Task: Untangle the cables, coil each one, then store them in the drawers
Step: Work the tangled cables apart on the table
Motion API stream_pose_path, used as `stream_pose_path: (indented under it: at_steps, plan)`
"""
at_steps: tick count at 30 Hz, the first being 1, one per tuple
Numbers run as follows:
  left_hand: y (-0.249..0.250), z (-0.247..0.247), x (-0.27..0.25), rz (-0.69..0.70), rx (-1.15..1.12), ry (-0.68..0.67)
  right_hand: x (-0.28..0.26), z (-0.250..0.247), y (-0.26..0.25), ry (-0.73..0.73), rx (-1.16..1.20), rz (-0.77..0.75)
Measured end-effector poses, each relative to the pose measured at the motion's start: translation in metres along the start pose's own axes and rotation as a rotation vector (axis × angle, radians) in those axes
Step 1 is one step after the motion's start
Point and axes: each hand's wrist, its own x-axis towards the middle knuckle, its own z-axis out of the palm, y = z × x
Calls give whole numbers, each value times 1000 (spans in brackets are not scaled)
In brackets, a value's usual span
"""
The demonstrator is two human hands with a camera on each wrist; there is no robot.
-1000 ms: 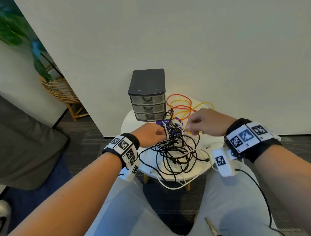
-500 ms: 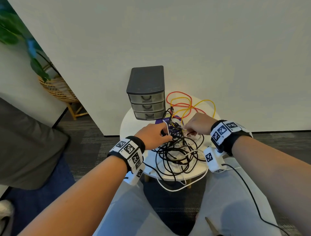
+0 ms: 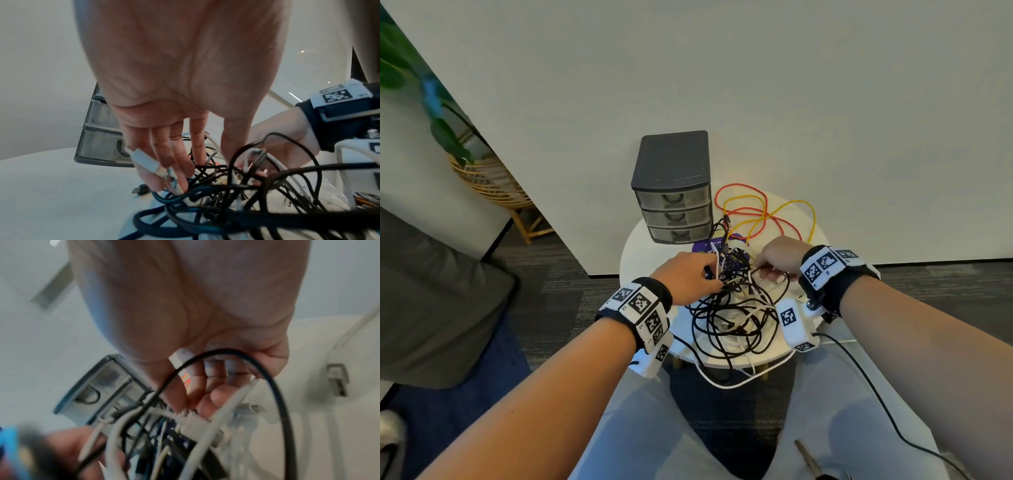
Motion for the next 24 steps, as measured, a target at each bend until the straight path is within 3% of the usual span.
stream_pose_path:
  at_steps: [3, 7, 15, 24]
  plan:
    - [-1, -3, 0, -5, 21, 10, -9, -12, -5, 101, 295, -49]
    - [0, -8, -1, -16, 1, 32, -28, -18, -17, 54, 578, -164]
    - [-6, -11, -3, -92, 87, 4, -47, -35, -32, 143, 759, -218]
    - [1, -18, -5, -119, 92, 33, -55, -39, -52, 194, 860, -174]
